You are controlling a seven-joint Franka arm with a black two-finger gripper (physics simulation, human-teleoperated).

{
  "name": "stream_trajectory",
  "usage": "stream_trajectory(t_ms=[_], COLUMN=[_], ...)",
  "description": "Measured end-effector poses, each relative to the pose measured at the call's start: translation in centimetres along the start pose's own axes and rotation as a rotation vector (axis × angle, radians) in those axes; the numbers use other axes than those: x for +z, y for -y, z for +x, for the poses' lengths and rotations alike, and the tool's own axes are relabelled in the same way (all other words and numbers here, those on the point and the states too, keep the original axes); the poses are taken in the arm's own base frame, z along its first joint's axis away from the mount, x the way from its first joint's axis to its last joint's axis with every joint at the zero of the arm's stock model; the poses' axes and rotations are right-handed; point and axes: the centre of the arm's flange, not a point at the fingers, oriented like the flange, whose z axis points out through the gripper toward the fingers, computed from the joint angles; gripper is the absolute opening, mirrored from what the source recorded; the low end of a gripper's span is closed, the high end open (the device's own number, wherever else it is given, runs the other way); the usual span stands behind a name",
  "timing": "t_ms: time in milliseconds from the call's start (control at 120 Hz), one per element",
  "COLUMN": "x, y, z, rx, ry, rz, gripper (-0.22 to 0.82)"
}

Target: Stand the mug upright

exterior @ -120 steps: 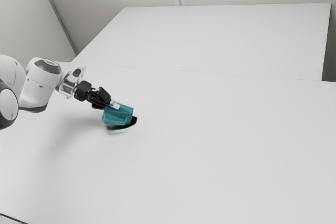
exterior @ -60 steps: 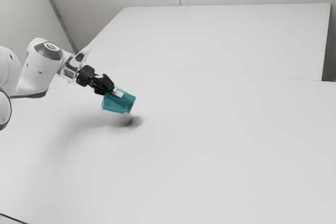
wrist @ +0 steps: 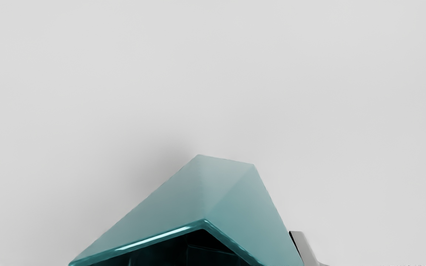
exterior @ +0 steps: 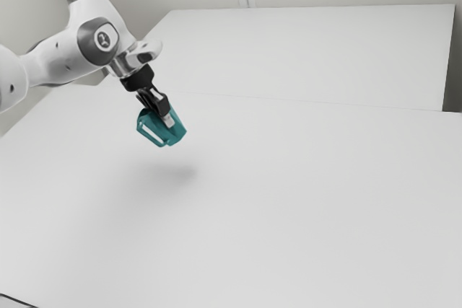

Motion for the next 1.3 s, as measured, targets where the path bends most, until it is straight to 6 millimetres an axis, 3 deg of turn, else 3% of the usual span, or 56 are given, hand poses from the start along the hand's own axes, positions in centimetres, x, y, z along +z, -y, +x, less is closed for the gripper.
stream_trajectory(t_ms=[400, 950, 1300], x=[3.1, 8.7, 10.6], y=[-3.8, -2.6, -2.0], z=[0.7, 2.0, 2.1], rx=[-0.033, -0.156, -0.201], ry=[0.071, 0.104, 0.124], rz=[0.191, 0.206, 0.203], gripper=[-0.15, -0.15, -0.15])
